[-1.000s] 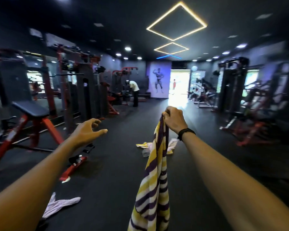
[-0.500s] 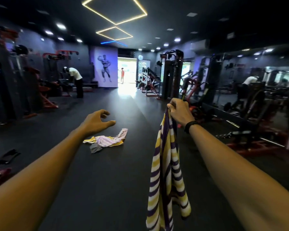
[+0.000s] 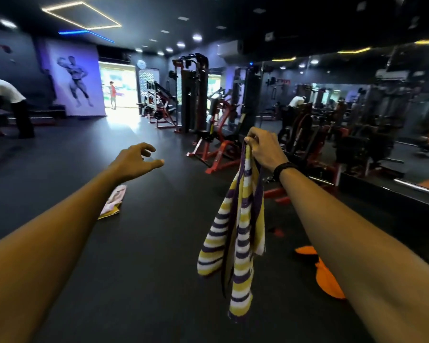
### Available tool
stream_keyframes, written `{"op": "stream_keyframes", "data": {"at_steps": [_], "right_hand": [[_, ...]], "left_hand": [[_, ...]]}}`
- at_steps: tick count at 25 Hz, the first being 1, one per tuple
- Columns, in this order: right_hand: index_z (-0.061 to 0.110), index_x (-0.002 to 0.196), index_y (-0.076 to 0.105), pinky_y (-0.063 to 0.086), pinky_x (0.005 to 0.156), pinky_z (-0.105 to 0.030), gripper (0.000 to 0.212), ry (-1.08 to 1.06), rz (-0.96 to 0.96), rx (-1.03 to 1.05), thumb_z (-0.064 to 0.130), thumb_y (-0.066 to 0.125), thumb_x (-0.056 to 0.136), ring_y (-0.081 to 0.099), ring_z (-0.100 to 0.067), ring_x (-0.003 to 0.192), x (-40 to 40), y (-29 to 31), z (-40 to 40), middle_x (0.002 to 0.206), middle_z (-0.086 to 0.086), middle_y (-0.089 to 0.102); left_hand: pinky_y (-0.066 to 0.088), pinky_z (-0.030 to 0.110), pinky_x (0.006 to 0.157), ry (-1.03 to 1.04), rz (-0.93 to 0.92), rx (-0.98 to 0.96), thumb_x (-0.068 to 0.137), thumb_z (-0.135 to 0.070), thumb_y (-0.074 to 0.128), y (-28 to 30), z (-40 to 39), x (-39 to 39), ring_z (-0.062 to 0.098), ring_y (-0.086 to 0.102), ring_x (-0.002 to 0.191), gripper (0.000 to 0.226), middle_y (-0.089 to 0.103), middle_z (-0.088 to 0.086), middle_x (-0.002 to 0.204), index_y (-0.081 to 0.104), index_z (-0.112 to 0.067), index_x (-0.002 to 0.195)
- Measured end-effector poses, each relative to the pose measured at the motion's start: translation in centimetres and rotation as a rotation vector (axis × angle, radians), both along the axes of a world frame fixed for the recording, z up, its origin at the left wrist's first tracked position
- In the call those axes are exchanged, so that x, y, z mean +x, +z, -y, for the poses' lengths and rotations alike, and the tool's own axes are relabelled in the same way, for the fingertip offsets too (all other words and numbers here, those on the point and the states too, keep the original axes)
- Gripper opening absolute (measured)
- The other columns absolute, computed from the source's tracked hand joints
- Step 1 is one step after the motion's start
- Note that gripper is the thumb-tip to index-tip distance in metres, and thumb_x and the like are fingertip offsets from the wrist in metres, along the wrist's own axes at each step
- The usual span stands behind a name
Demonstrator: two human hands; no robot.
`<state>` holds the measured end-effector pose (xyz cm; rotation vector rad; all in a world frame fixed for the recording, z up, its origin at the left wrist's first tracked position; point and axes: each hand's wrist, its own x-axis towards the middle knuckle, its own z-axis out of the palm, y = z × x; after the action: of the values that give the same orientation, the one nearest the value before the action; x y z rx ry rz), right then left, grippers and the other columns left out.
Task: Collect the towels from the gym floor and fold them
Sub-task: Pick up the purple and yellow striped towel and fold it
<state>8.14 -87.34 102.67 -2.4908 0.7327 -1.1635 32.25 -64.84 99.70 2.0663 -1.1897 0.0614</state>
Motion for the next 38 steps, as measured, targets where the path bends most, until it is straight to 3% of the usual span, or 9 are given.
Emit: {"op": "stream_keyframes", "data": {"at_steps": [5, 10, 14, 20, 24, 26, 29, 35, 38], "right_hand": [[0.000, 0.084, 0.056, 0.035, 0.067, -0.031, 0.019, -0.111, -0.050, -0.004, 0.014, 0.052, 0.097, 0.048, -0.021, 0.074, -4.9, -1.1, 5.8, 0.076, -0.008, 0.053], [0.004, 0.081, 0.054, 0.033, 0.056, -0.018, 0.018, -0.230, -0.120, 0.045, 0.011, 0.051, 0.097, 0.045, -0.011, 0.066, -9.4, -2.6, 10.5, 0.070, -0.002, 0.052], [-0.004, 0.085, 0.057, 0.033, 0.062, -0.027, 0.020, -0.351, -0.222, 0.062, 0.012, 0.052, 0.096, 0.049, -0.019, 0.072, -12.4, -3.5, 14.9, 0.080, -0.020, 0.061], [-0.002, 0.082, 0.060, 0.034, 0.065, -0.028, 0.019, -0.570, -0.223, 0.117, 0.011, 0.056, 0.094, 0.045, -0.010, 0.062, -15.4, -3.3, 20.4, 0.068, -0.002, 0.052], [0.005, 0.073, 0.055, 0.033, 0.061, -0.028, 0.022, -0.771, -0.165, 0.157, 0.012, 0.056, 0.094, 0.046, -0.023, 0.066, -16.8, -4.0, 23.6, 0.069, -0.014, 0.053], [0.001, 0.072, 0.056, 0.040, 0.062, -0.030, 0.024, -0.856, -0.148, 0.193, 0.012, 0.058, 0.092, 0.052, -0.026, 0.070, -18.0, -4.7, 25.5, 0.074, -0.019, 0.059], [-0.004, 0.077, 0.063, 0.038, 0.063, -0.026, 0.021, -0.951, -0.113, 0.225, 0.013, 0.060, 0.091, 0.054, -0.020, 0.072, -20.1, -5.9, 28.9, 0.076, -0.012, 0.060], [0.009, 0.073, 0.064, 0.041, 0.066, -0.025, 0.018, -0.991, -0.074, 0.261, 0.016, 0.062, 0.090, 0.059, -0.018, 0.074, -24.8, -9.8, 39.5, 0.076, -0.009, 0.065], [0.006, 0.076, 0.067, 0.040, 0.066, -0.023, 0.017, -0.969, -0.077, 0.269, 0.016, 0.063, 0.090, 0.059, -0.016, 0.074, -26.2, -10.0, 45.6, 0.079, -0.011, 0.067]], "left_hand": [[0.044, 0.036, 0.090, -0.156, 0.009, 0.009, 0.084, -0.042, 0.068, -1.0, 10.0, -2.4, 0.028, 0.057, 0.111, 0.054, 0.059, 0.012, 0.124, 0.054, -0.011, 0.126], [0.046, 0.036, 0.092, -0.319, -0.026, 0.010, 0.080, -0.042, 0.071, -3.0, 20.0, -4.1, 0.021, 0.058, 0.102, 0.052, 0.061, 0.007, 0.114, 0.057, -0.014, 0.121], [0.045, 0.035, 0.093, -0.470, -0.069, 0.010, 0.079, -0.039, 0.073, -3.6, 28.2, -5.0, 0.022, 0.058, 0.105, 0.050, 0.062, 0.009, 0.115, 0.059, -0.014, 0.120], [0.045, 0.036, 0.092, -0.691, -0.069, 0.045, 0.080, -0.041, 0.072, -2.0, 40.7, -5.3, 0.022, 0.057, 0.105, 0.051, 0.060, 0.007, 0.118, 0.057, -0.016, 0.122], [0.044, 0.033, 0.090, -0.807, -0.064, 0.068, 0.081, -0.040, 0.071, -2.3, 48.0, -6.4, 0.022, 0.057, 0.102, 0.050, 0.060, 0.007, 0.117, 0.057, -0.014, 0.122], [0.044, 0.031, 0.088, -0.850, -0.086, 0.098, 0.081, -0.039, 0.072, -3.2, 51.1, -7.4, 0.020, 0.057, 0.101, 0.049, 0.060, 0.006, 0.116, 0.058, -0.015, 0.121], [0.043, 0.029, 0.087, -0.914, -0.111, 0.129, 0.080, -0.039, 0.072, -5.0, 56.3, -9.6, 0.017, 0.056, 0.101, 0.047, 0.061, 0.006, 0.119, 0.058, -0.017, 0.119], [0.042, 0.030, 0.087, -0.993, -0.104, 0.164, 0.081, -0.041, 0.071, -7.8, 68.0, -15.8, 0.019, 0.055, 0.108, 0.049, 0.059, 0.005, 0.122, 0.058, -0.018, 0.122], [0.044, 0.032, 0.091, -1.005, -0.120, 0.184, 0.080, -0.041, 0.072, -7.9, 74.6, -19.3, 0.021, 0.057, 0.111, 0.049, 0.060, 0.005, 0.121, 0.058, -0.018, 0.121]]}}
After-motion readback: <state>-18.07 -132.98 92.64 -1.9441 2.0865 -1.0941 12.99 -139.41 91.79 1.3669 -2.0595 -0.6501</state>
